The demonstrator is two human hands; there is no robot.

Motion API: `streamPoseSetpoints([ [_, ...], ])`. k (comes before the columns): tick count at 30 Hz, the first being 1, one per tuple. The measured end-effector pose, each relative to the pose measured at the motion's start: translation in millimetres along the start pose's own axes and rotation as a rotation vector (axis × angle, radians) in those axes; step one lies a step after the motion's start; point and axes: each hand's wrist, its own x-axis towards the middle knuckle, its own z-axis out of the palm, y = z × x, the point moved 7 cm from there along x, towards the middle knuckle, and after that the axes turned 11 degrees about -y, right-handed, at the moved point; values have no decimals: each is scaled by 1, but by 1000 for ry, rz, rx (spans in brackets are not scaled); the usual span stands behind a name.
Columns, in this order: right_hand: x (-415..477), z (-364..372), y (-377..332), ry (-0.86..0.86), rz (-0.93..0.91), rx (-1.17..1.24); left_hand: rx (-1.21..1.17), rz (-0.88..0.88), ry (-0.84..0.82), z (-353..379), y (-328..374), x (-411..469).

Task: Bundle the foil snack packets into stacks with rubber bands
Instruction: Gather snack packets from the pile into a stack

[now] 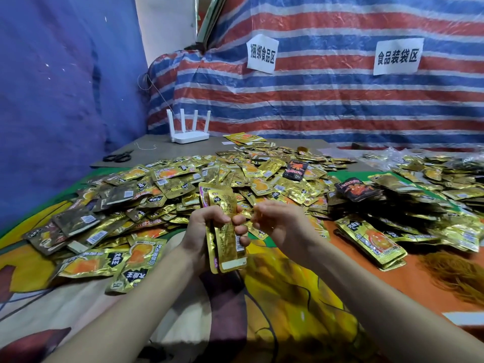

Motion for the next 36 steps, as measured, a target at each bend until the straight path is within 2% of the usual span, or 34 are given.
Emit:
streamPoseSetpoints([
  [2, 1, 5, 4, -59, 87, 203, 0, -12, 8, 0, 0, 2],
  [4, 2, 7, 6, -88, 123, 293, 1, -24, -4, 1, -1, 4],
  [10, 6, 0, -6, -102, -13, 481, 5, -37, -26, -2, -5, 6],
  [14, 10, 2, 4, -108, -1, 279, 130, -57, 26, -2, -7, 6],
  [18, 9, -1, 4, -54, -52, 159, 356, -26, 277, -15, -2, 1],
  [22, 4, -6, 6, -26, -106, -78, 420, 224, 478, -31, 12, -9],
  [25, 7, -5, 18, 0, -65, -206, 369, 413, 505, -35, 22, -8],
  [28, 17, 4, 32, -29, 9, -302, 279, 466, 513, -38, 24, 0],
  [31, 32, 8, 41, -55, 60, -249, 298, 469, 528, -42, 31, 9],
  [34, 44, 11, 41, -131, 25, -133, 322, 517, 534, -47, 41, 18],
  [36, 48, 15, 42, -162, 1, -140, 356, 555, 553, -50, 44, 20],
])
